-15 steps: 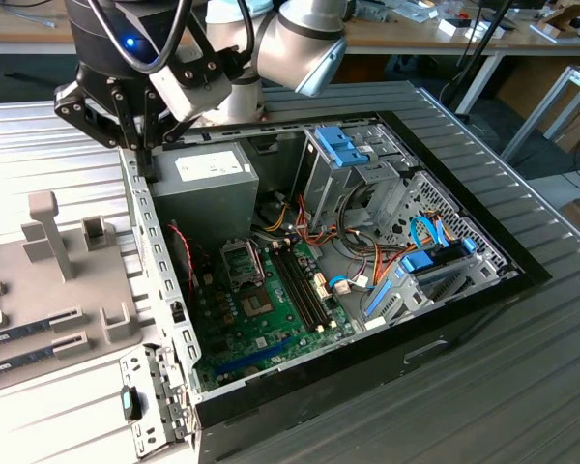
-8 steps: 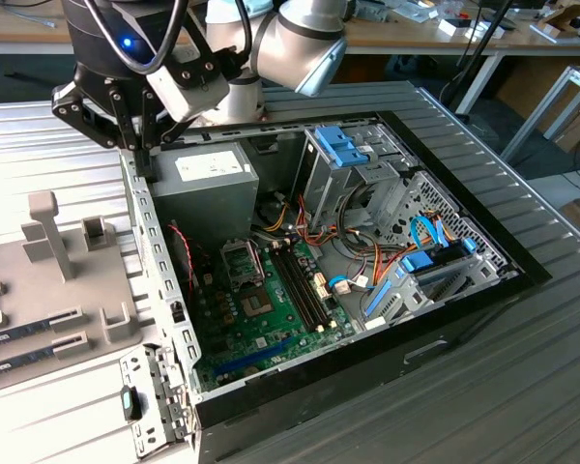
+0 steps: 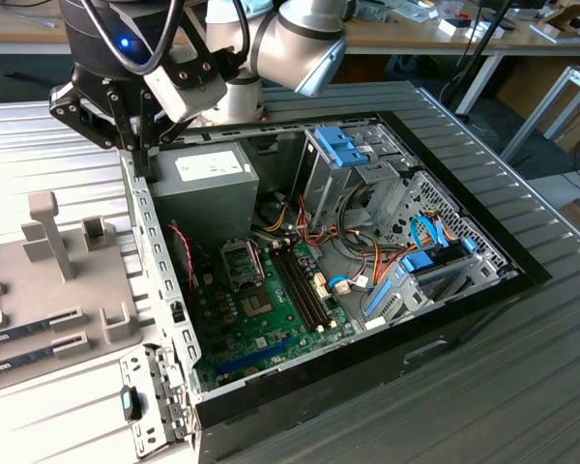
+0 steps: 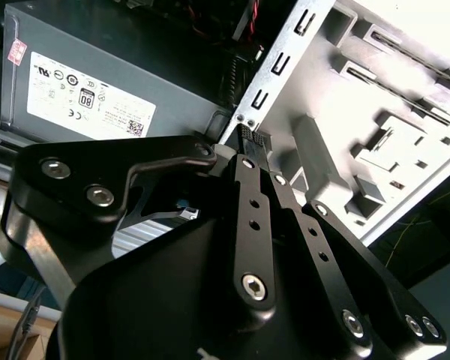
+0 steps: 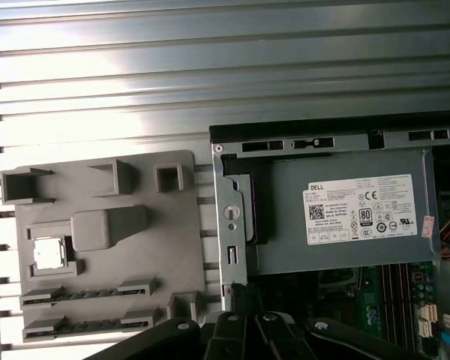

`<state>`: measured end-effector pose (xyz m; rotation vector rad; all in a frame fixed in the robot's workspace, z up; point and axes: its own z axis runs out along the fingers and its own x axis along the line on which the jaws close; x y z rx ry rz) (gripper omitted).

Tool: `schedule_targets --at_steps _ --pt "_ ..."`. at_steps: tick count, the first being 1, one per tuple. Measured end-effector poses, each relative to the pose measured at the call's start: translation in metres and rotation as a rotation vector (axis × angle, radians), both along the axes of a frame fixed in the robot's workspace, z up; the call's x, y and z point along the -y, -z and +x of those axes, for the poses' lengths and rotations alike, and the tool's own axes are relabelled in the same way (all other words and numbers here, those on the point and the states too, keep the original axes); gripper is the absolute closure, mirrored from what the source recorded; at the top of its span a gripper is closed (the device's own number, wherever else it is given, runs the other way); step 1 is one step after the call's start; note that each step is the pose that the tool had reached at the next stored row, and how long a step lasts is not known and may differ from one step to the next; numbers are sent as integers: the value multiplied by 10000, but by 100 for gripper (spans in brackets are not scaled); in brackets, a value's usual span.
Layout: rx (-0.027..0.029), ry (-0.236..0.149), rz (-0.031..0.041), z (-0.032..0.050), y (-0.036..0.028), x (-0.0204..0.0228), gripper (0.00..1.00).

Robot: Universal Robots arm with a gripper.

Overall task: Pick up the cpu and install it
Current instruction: 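Reach for the cpu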

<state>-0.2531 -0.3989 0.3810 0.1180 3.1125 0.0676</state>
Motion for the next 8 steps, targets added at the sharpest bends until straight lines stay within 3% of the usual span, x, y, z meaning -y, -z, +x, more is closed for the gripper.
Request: schedule_targets --at_steps 8 --pt "0 0 0 -19 3 0 89"
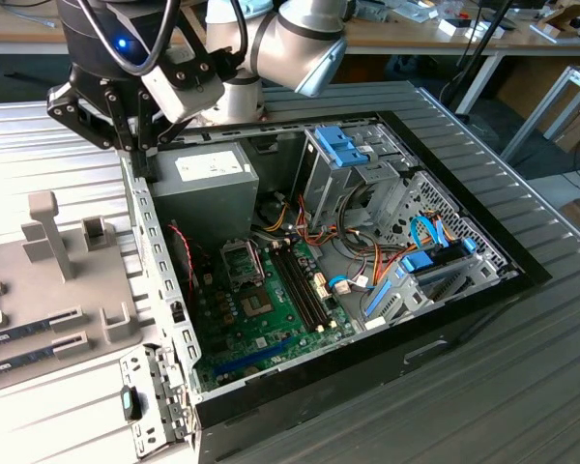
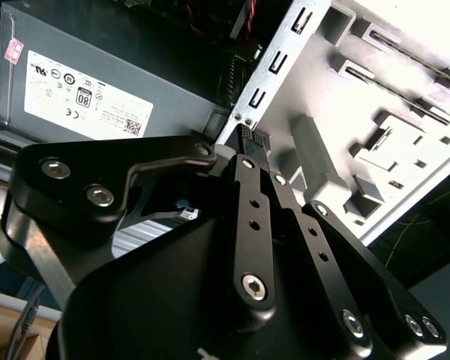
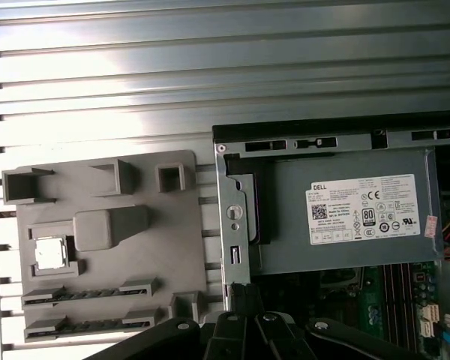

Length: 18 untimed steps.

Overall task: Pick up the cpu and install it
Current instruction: 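Reach for the cpu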

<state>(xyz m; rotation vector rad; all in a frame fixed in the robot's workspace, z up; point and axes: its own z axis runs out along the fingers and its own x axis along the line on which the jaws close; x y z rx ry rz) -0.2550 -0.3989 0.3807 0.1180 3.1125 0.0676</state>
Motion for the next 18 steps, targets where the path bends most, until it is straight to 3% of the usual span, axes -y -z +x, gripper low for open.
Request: schedule_targets --at_steps 18 --pt "0 0 0 -50 4 0 89"
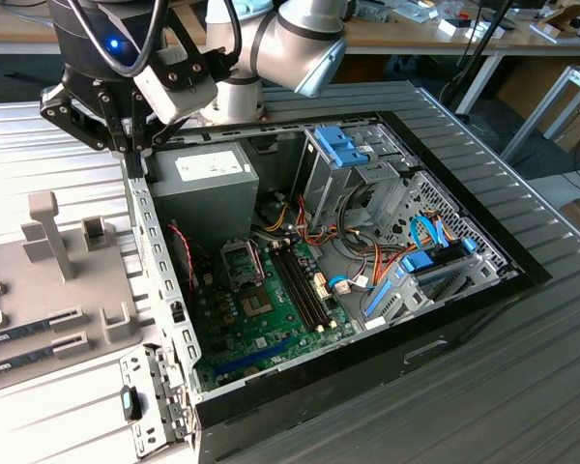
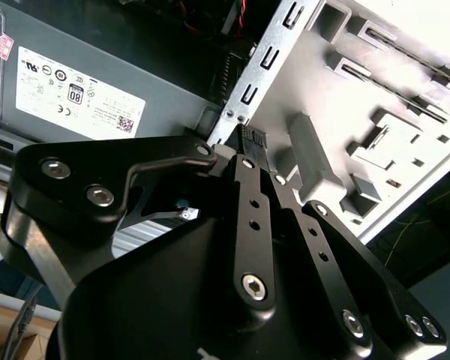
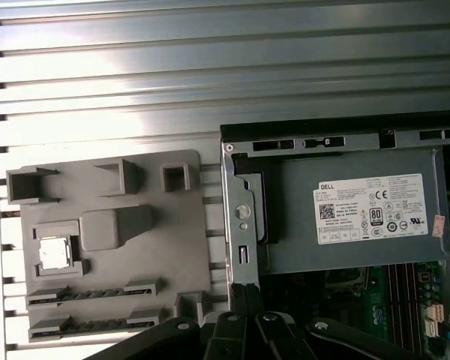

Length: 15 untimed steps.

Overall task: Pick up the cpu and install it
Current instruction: 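Reach for the cpu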

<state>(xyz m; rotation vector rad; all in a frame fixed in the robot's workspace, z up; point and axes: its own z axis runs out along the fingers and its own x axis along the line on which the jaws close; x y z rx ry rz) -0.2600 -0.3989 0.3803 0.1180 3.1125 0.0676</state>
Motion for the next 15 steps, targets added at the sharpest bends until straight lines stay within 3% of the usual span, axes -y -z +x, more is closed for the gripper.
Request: schedule_targets --at_steps 15 --pt "0 0 0 -39 4 0 89"
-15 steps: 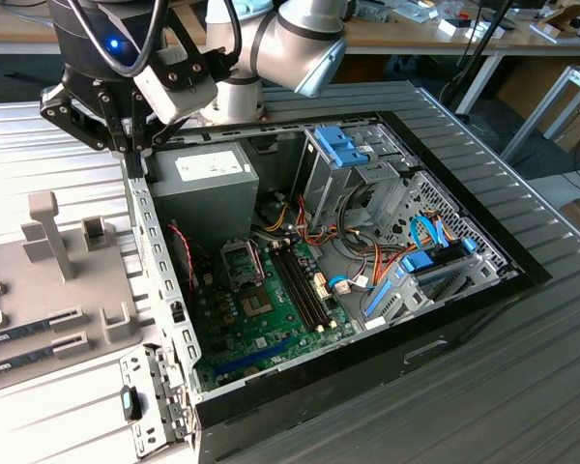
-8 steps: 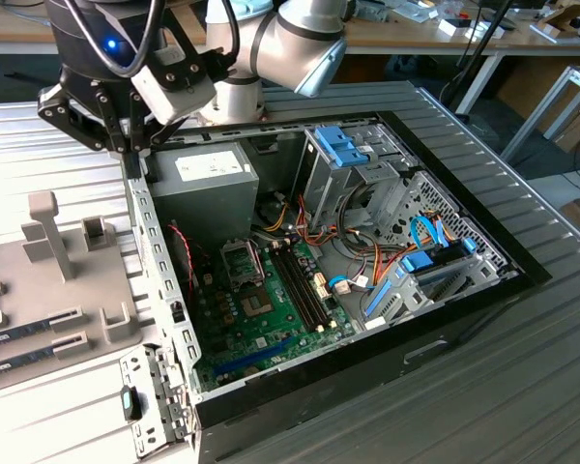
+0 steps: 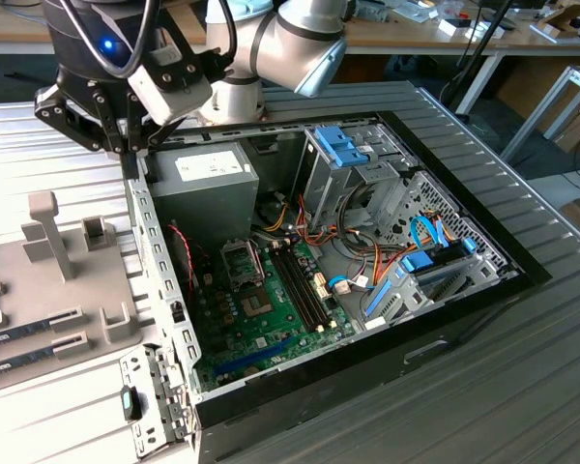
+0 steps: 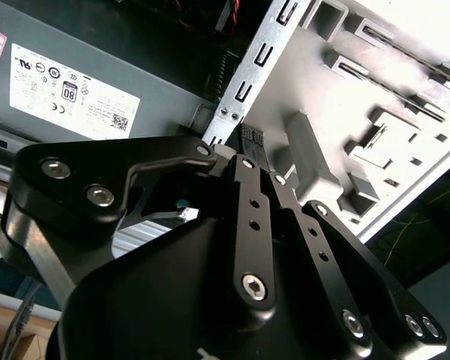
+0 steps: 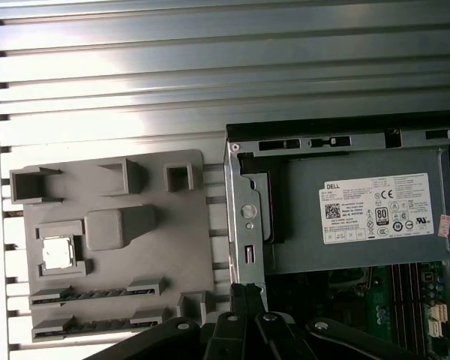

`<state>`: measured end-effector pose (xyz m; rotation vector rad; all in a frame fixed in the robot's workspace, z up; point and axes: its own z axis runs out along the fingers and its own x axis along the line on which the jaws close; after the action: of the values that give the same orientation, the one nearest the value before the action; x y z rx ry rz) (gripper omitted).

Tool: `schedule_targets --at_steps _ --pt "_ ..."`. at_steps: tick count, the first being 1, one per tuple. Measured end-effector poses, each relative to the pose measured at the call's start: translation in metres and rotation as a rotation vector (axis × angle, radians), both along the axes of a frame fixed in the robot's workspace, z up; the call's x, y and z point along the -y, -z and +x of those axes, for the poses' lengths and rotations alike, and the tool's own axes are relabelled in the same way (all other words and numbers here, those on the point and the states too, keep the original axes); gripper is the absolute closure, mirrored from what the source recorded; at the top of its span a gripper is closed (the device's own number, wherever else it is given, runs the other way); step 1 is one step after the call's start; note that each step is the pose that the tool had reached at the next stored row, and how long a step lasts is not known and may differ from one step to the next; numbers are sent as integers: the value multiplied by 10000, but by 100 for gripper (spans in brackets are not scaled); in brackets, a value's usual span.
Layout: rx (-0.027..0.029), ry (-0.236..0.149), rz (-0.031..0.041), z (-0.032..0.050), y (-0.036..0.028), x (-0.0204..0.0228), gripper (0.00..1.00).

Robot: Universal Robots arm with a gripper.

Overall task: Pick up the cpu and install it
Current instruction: 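Reach for the cpu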

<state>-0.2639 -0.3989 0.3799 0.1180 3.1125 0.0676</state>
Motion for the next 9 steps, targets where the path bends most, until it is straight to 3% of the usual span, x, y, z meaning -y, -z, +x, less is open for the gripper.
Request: schedule_targets --at_steps 9 --pt "0 0 0 -21 3 0 89"
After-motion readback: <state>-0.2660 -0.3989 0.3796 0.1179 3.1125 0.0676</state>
